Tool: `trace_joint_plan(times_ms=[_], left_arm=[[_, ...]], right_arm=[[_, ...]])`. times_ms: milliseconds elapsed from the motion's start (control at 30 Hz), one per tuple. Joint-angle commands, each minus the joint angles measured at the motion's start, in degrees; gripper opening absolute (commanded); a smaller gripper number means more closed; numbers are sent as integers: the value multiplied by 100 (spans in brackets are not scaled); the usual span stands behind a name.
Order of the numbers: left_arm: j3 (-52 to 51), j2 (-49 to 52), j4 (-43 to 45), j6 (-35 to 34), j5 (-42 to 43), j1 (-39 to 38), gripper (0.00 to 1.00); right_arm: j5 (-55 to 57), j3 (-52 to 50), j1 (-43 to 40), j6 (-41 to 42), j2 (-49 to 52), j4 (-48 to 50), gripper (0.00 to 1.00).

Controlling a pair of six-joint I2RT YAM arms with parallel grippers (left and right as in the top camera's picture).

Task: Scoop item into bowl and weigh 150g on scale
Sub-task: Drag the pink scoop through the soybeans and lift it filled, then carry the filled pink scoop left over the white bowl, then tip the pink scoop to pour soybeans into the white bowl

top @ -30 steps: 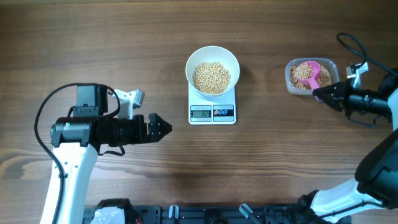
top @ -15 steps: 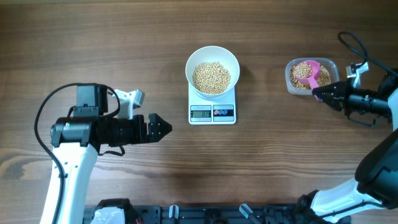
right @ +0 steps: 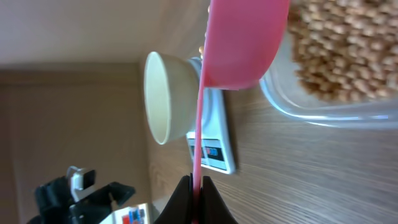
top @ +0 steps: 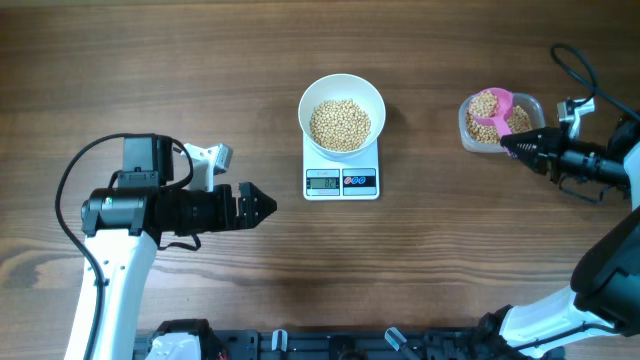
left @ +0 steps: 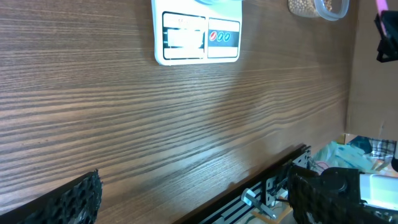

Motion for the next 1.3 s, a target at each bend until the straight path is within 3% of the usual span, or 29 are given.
trace_joint_plan(times_ms=[0,333,467,633,700,833,1267], left_arm=[[-24,48,-2,109,0,15,100],[-24,48,-2,109,0,15,100],[-24,48,-2,109,0,15,100],[-24,48,-2,109,0,15,100],[-24,48,-2,109,0,15,100],[-24,48,-2,109,0,15,100],[-24,48,-2,109,0,15,100]], right_arm=[[-776,-20,-22,-352,61,-28,4],[-1364,-17,514,-304,-334,-31,4],[-1364,-17,1078,162,-629,208,4],[-1335,-9,2028,1368,-951,1272,4],[-1073,-9,2452,2081,-1038,1947,4],[-369,-9,3272,2743,-1073,2761,5],[2345,-9,4317,2127,-1073,2806,4]])
